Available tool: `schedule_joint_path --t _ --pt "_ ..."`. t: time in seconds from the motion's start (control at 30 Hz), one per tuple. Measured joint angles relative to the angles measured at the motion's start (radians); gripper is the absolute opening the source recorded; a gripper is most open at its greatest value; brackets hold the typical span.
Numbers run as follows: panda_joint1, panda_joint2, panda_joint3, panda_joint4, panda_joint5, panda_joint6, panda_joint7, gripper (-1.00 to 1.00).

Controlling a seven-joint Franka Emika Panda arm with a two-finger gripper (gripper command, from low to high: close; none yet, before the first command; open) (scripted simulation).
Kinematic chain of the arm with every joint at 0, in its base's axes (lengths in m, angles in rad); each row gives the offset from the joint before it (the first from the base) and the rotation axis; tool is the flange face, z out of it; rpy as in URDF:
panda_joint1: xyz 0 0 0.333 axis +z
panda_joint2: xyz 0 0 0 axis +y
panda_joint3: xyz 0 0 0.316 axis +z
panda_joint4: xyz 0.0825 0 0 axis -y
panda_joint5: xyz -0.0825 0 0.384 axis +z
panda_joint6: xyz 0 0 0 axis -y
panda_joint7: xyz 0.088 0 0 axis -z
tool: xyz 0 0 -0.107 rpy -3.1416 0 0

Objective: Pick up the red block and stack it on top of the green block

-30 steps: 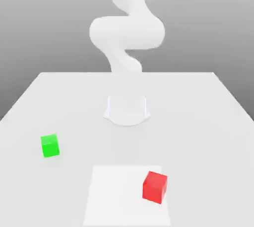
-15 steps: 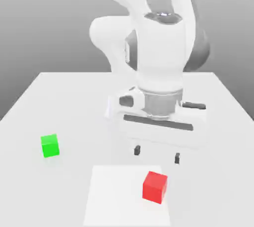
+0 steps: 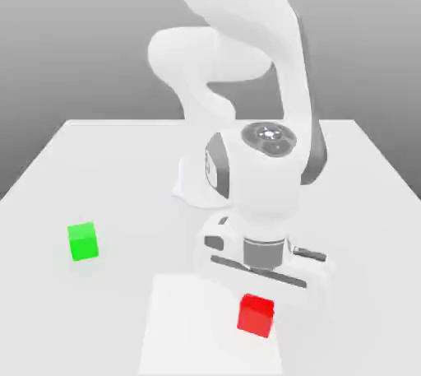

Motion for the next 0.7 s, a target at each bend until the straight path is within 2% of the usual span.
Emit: schedule_joint_path --t 0.13,0.33,0.7 --pt "-0.018 -0.136 0.016 -0.024 0.067 -0.111 -0.048 -1.00" --pt "-0.289 -0.274 -0.100 -0.110 0.035 -0.160 -0.004 -1.00" --pt "-0.649 -0.474 -0.359 -0.272 -0.018 -0.196 0.079 -1.00"
